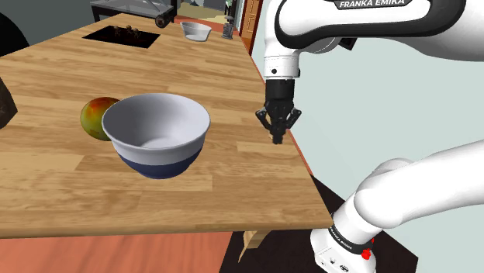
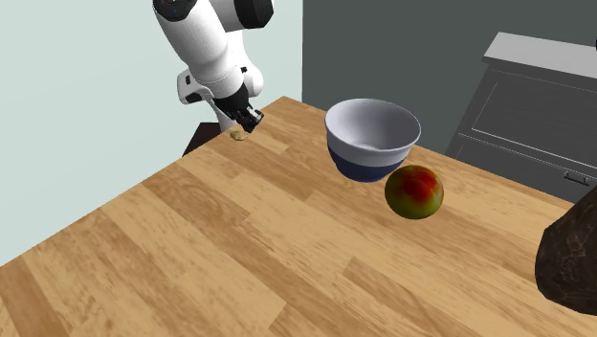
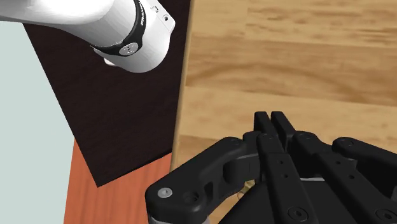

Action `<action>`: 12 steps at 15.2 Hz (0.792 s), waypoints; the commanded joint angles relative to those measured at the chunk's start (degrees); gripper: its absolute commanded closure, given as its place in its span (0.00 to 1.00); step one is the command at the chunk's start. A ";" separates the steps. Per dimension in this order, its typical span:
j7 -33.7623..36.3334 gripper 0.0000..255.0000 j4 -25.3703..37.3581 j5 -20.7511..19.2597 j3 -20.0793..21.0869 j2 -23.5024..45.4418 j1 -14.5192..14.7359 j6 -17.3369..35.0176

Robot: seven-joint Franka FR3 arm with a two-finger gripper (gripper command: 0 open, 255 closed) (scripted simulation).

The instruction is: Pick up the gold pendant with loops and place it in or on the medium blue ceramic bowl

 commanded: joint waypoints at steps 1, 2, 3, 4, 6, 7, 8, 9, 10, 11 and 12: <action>0.00 1.00 0.00 0.00 0.00 0.00 0.00 0.00; 0.00 1.00 0.00 0.00 0.00 0.00 0.00 0.00; 0.00 1.00 0.00 0.00 0.00 0.00 0.00 0.00; 0.00 1.00 0.00 0.00 0.00 0.00 0.00 0.00; 0.00 0.00 0.00 0.00 0.00 0.00 0.00 0.00; 0.20 0.00 2.28 -1.05 -0.31 1.73 -0.64 -0.94; 0.42 0.00 4.62 -2.07 -0.59 3.48 -1.25 -1.91; 0.66 0.00 7.01 -3.06 -0.86 5.25 -1.82 -2.92; 0.90 0.00 9.32 -3.98 -1.09 6.93 -2.34 -3.91; 0.83 0.00 8.33 -3.86 -1.02 6.58 -2.26 -3.26; 0.76 0.00 7.34 -3.74 -0.94 6.24 -2.19 -2.60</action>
